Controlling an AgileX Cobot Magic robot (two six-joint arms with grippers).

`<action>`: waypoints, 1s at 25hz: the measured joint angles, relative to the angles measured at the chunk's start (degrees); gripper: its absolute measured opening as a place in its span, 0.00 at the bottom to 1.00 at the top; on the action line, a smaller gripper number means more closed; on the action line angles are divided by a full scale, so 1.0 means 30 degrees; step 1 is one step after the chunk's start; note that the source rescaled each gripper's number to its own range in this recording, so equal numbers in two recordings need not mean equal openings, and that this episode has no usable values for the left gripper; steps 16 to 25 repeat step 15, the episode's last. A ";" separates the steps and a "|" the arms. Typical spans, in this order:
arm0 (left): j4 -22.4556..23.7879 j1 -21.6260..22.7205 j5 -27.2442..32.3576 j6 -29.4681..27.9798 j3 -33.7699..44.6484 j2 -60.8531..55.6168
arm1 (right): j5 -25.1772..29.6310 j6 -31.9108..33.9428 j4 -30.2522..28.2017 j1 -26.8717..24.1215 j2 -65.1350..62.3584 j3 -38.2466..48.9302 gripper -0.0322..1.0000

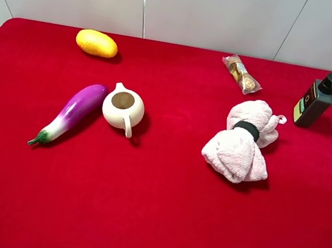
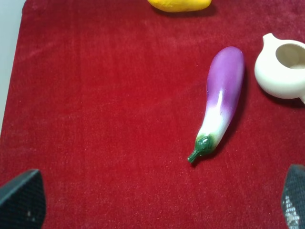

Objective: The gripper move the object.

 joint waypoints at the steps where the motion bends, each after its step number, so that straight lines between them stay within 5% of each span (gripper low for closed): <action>1: 0.0000 0.0000 0.0000 0.0000 0.0000 0.0000 | -0.0018 0.0000 0.0000 0.0000 0.0000 0.0000 1.00; 25: 0.0000 0.0000 0.0000 0.0000 0.0000 0.0000 | -0.0018 0.0000 0.0000 0.0000 0.0000 0.0000 1.00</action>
